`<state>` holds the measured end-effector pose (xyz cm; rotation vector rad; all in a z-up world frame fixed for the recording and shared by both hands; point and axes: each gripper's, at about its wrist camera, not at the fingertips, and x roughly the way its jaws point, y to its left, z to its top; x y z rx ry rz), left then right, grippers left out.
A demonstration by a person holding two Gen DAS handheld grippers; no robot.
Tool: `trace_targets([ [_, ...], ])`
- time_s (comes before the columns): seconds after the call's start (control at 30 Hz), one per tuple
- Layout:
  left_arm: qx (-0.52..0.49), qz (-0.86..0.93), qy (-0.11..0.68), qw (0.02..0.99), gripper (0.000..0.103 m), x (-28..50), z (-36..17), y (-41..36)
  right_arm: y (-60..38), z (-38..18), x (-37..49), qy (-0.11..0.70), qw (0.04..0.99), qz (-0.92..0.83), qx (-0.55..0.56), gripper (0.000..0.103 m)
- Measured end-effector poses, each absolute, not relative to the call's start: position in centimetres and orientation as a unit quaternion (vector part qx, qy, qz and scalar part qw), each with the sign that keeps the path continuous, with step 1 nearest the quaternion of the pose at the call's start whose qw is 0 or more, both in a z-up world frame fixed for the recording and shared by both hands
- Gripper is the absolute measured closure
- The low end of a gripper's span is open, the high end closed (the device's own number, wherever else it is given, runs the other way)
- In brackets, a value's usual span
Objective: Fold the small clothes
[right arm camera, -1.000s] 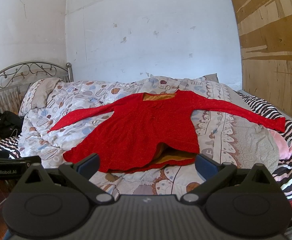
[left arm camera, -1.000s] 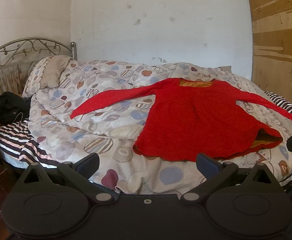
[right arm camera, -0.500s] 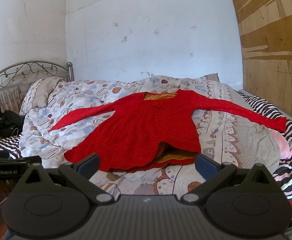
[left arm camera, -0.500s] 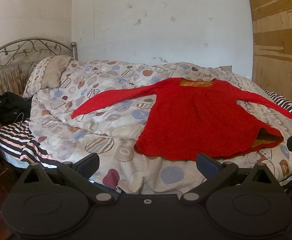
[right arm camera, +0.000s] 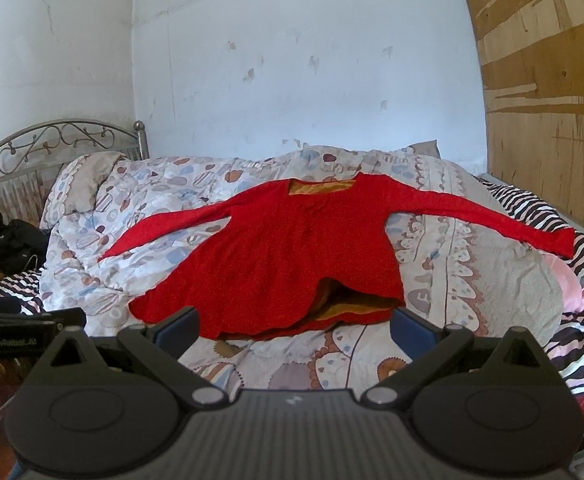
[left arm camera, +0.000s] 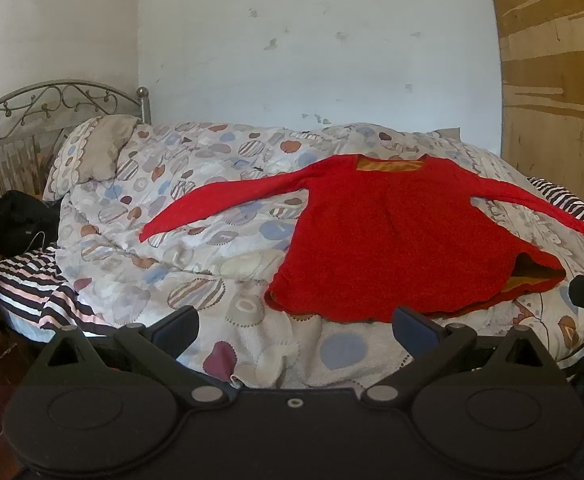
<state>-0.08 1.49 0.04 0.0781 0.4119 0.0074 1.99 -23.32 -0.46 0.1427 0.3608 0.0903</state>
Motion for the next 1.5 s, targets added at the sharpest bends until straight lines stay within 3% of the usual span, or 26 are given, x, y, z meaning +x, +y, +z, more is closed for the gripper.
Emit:
trace_targets([
  [0.47,0.067,-0.002,0.207,0.976,0.001,1.6,0.5,0.8,-24.0,-0.5,2.9,0.191,0.978,0.037,0.079,0.000],
  [0.8,0.098,-0.033,0.197,0.975,0.001,13.5,5.0,-1.3,-29.4,3.2,9.3,0.142,0.986,-0.006,0.093,0.000],
  [1.1,0.107,-0.039,0.178,0.977,0.001,25.2,7.9,-7.2,-38.9,2.4,15.6,0.112,0.963,-0.139,0.204,0.000],
  [1.5,0.079,-0.083,0.215,0.970,0.001,34.6,1.6,-13.0,-51.0,-2.5,25.2,0.212,0.929,-0.236,0.191,0.000],
])
